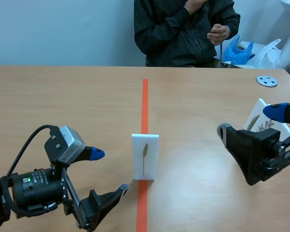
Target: Sort the leaf by its shape. The table is split by an orange tape line. A compound leaf with several leaflets goes to the left side, a simple leaf with one blade goes to the right side. Return to the home posture when a red brick is placed on the table.
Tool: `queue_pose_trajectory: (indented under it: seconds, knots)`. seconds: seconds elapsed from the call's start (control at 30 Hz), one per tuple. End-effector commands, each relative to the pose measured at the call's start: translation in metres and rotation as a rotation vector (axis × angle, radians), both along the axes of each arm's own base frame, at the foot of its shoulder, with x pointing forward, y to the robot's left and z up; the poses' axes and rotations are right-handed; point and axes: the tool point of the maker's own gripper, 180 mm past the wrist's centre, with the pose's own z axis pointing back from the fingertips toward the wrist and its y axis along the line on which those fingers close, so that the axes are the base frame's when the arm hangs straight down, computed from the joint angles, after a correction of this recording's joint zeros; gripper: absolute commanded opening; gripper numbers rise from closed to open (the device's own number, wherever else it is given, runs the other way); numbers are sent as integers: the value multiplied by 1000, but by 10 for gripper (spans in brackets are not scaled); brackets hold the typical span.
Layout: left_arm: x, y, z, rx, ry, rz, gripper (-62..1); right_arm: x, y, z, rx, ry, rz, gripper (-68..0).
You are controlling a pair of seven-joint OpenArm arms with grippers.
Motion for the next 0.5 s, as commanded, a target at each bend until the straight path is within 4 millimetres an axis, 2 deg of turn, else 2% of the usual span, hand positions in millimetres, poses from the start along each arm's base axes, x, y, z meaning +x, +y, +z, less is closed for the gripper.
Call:
queue_pose_trajectory:
  seconds: [0.0, 0.27, 0.47]
  knots:
    - [9, -9, 12, -26, -48, -11, 14, 3, 1, 10, 1, -32, 11, 4]
    - [21, -37, 7, -64, -61, -52, 14, 3, 1, 10, -2, -31, 11, 4]
    - [19, -57, 0, -66, -56, -94, 14, 3, 1, 10, -2, -32, 11, 4]
